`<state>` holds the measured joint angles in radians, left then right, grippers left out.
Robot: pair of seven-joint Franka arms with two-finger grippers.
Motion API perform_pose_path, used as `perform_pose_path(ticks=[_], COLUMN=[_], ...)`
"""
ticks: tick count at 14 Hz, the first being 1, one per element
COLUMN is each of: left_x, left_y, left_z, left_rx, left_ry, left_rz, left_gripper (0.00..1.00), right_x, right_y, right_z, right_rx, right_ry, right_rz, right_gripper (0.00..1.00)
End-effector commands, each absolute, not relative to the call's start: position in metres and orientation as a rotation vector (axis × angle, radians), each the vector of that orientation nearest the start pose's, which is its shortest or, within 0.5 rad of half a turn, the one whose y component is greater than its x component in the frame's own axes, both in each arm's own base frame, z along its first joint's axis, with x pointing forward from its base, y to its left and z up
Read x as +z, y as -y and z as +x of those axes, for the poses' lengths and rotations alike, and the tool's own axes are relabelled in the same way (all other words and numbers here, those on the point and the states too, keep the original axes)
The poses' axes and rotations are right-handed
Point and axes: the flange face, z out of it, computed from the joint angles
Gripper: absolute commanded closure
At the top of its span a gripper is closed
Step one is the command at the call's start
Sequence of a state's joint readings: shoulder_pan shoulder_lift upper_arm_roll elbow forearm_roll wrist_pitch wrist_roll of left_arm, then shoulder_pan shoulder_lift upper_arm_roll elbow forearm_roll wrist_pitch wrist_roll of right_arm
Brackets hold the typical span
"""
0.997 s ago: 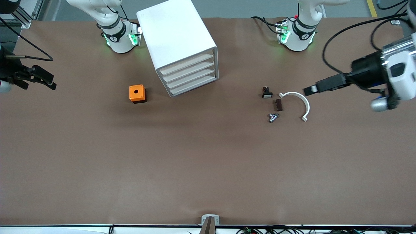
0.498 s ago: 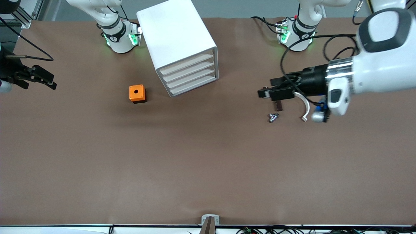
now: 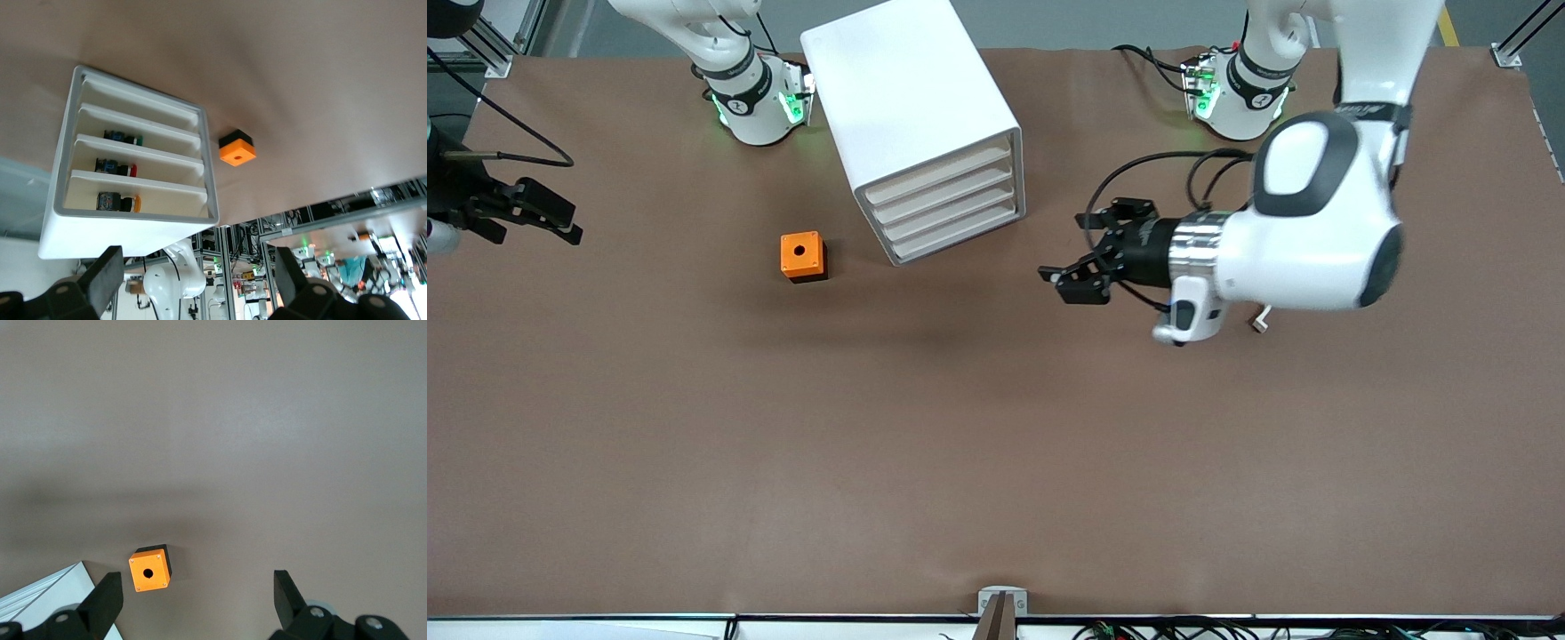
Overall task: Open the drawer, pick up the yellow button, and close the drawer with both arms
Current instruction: 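Grasp the drawer front of the white cabinet with the left gripper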
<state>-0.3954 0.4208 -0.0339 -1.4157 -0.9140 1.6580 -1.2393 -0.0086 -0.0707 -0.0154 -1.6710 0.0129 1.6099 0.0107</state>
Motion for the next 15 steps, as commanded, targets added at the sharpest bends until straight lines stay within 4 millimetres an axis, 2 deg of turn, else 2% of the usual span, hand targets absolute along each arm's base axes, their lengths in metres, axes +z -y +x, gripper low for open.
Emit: perform_pose_path(ticks=[1, 4, 6, 8, 11, 15], left_x=[0.463, 0.402, 0.35, 0.317, 0.293, 0.282], left_y=[0.375, 0.396, 0.399, 0.4, 0.409, 0.425], left_z=[0.578, 0.567, 0.563, 0.556, 0.534, 0.51], left_rx=[1.452, 1.455, 1.462, 1.456, 1.451, 1.513], left_ry=[1.665, 1.778, 1.859, 1.852, 1.782, 1.679], left_rz=[-2.748, -2.377, -2.045, -1.842, -1.62, -1.385], left_gripper=[0.0, 0.0, 0.0, 0.0, 0.0, 0.0], right_x=[0.621, 0.622, 0.621, 0.621, 0.622, 0.62], right_y=[0.01, 0.011, 0.01, 0.01, 0.01, 0.011], right_z=[0.529, 0.528, 0.529, 0.529, 0.528, 0.528], right_rx=[-0.014, -0.017, -0.014, -0.014, -0.014, -0.007], right_ry=[-0.056, -0.058, -0.056, -0.056, -0.056, -0.058], right_rz=[-3.121, -3.121, -3.121, -3.121, -3.121, -3.121], right_gripper=[0.0, 0.0, 0.0, 0.0, 0.0, 0.0])
